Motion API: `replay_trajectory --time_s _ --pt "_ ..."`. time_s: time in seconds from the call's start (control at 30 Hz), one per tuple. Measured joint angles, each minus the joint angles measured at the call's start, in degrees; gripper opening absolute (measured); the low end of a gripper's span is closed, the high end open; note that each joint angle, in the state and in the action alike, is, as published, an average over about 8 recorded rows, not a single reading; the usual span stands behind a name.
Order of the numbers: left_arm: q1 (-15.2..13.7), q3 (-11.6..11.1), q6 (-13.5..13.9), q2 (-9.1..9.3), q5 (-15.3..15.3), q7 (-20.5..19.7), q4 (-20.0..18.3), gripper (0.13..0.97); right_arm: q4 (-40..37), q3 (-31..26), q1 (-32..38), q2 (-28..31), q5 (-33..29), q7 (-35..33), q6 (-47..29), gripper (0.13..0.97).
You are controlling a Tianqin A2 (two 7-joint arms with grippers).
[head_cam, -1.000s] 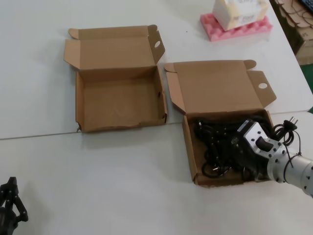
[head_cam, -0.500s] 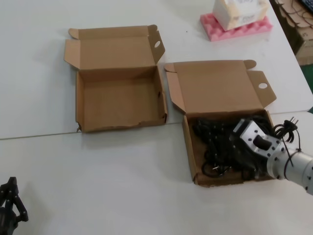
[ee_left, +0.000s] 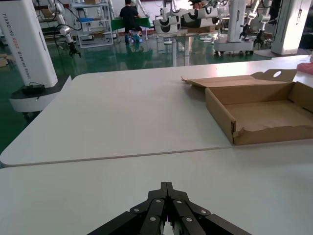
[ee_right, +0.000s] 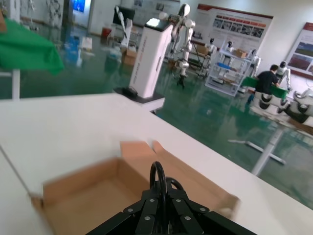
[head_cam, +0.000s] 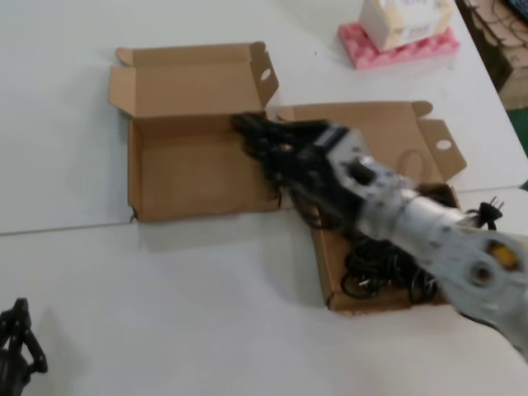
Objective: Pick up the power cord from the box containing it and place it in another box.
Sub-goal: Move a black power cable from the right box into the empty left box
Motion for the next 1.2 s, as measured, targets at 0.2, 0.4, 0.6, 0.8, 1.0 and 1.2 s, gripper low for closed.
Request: replay_trajectory --time_s 0.2,0.4,0.6,0.8,1.0,1.2 --pt "0.00 0.00 0.00 0.00 0.00 0.00 0.00 0.163 -12.27 -13.42 9.70 -8.07 -1.09 0.00 9.85 0.160" --pt "0.00 0.00 0.00 0.00 0.00 0.00 0.00 0.163 -27.99 -27.19 18.19 -15.98 -15.30 0.00 22.07 0.160" --pt "0.00 0.00 0.00 0.00 0.00 0.00 0.00 0.163 -42.74 -33.74 22.44 -22.14 -27.52 0.00 31.54 0.160" --pt "0.00 0.00 0.00 0.00 0.00 0.00 0.00 0.163 -49.53 -34.98 23.38 -24.56 -31.23 0.00 33.30 0.160" --pt "0.00 0.00 0.00 0.00 0.00 0.00 0.00 0.163 -51.23 -35.20 23.71 -25.05 -30.09 0.00 31.44 0.163" --pt "0.00 0.00 0.00 0.00 0.00 0.00 0.00 0.163 -51.35 -35.25 24.06 -25.14 -28.23 0.00 29.72 0.184"
